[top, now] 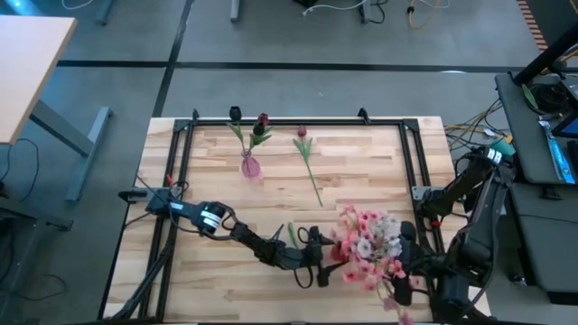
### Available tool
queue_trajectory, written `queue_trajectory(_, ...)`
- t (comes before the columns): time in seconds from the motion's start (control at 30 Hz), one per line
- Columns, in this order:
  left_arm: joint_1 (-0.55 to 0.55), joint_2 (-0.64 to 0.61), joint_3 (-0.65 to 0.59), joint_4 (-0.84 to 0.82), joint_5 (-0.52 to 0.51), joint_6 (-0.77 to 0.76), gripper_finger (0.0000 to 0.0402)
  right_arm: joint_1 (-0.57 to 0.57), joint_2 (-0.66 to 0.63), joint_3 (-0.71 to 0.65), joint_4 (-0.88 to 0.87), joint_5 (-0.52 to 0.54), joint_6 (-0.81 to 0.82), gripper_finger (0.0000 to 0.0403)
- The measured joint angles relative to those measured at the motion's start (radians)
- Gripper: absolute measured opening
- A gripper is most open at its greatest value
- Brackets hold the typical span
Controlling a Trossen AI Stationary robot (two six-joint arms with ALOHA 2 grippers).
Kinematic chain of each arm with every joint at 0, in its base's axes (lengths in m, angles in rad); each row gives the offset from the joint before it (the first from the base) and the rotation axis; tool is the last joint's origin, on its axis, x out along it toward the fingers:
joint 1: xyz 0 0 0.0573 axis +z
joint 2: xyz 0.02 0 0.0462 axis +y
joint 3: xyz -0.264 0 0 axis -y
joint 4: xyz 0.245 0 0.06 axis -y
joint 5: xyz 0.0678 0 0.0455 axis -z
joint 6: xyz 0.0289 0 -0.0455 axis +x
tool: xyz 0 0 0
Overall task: Sort flowers into vase by color
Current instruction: Put the white flowers into the red vase
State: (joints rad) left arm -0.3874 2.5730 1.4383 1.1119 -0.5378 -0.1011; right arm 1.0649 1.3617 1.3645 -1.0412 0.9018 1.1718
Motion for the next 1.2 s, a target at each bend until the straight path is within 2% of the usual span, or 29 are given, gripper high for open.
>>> queue_trajectory(0.13, 0.001, 0.005, -0.003, -0.014, -0.004, -0.014, 0.0316, 0.001, 0.0, 0.024, -0.006, -0.045, 0.008, 0.027)
queue_trajectory(0.33, 0.001, 0.005, -0.003, -0.004, -0.012, -0.014, 0.0336, 0.0, -0.001, 0.049, -0.004, -0.058, 0.01, 0.027)
queue_trajectory(0.7, 0.001, 0.003, -0.001, 0.006, -0.005, -0.01, 0.034, -0.002, -0.002, 0.054, 0.002, -0.016, 0.009, 0.0271)
queue_trajectory(0.83, -0.01, 0.001, -0.001, 0.04, 0.0, 0.052, 0.034, -0.003, -0.002, 0.054, -0.001, -0.011, 0.007, 0.0272)
queue_trajectory(1.0, -0.019, -0.002, 0.018, 0.118, 0.115, 0.142, 0.034, -0.002, -0.002, 0.052, -0.01, -0.011, 0.006, 0.0271)
queue_trajectory(1.1, -0.017, -0.002, 0.058, 0.058, 0.186, 0.142, 0.034, -0.003, -0.002, 0.046, -0.011, -0.011, 0.006, 0.0272)
queue_trajectory(1.2, -0.016, 0.003, 0.11, -0.011, 0.212, 0.145, 0.034, -0.003, -0.002, 0.035, -0.016, -0.011, 0.006, 0.0271)
